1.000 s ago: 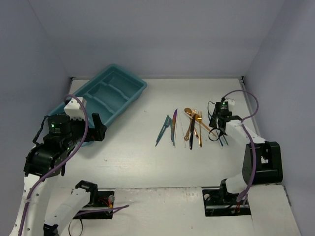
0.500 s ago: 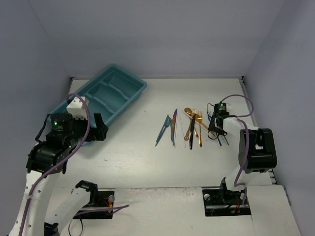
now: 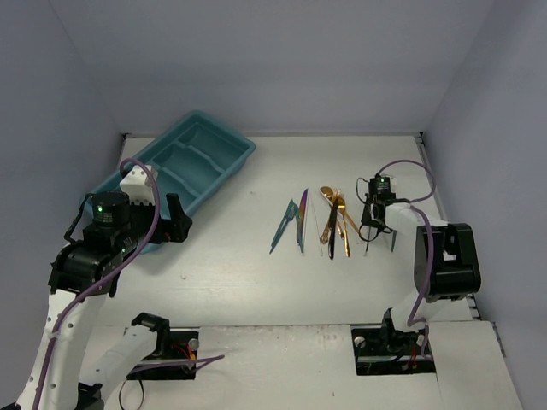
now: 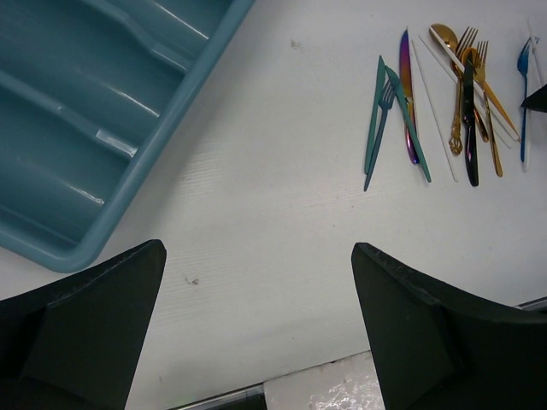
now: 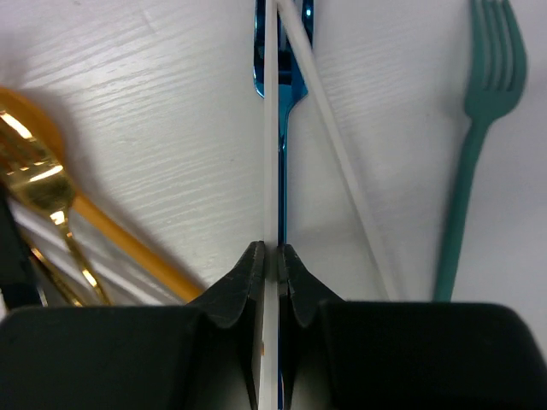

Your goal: Sort the eating utensils into containers

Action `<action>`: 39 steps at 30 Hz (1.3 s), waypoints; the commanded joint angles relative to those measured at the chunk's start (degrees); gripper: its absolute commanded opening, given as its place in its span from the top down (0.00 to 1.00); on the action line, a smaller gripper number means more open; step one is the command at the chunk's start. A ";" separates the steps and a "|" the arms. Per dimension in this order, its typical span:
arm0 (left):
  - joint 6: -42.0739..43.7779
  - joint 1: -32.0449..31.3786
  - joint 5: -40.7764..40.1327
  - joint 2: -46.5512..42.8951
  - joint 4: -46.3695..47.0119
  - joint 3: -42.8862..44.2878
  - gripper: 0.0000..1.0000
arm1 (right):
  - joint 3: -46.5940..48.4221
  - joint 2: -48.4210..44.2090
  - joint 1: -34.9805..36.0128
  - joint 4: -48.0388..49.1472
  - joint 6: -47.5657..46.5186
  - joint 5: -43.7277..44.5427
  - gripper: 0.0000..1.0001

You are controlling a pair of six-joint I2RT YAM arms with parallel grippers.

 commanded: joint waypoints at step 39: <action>-19.01 -28.33 2.73 25.48 36.24 2.01 0.25 | 16.08 -21.18 37.74 9.72 28.29 -7.06 1.00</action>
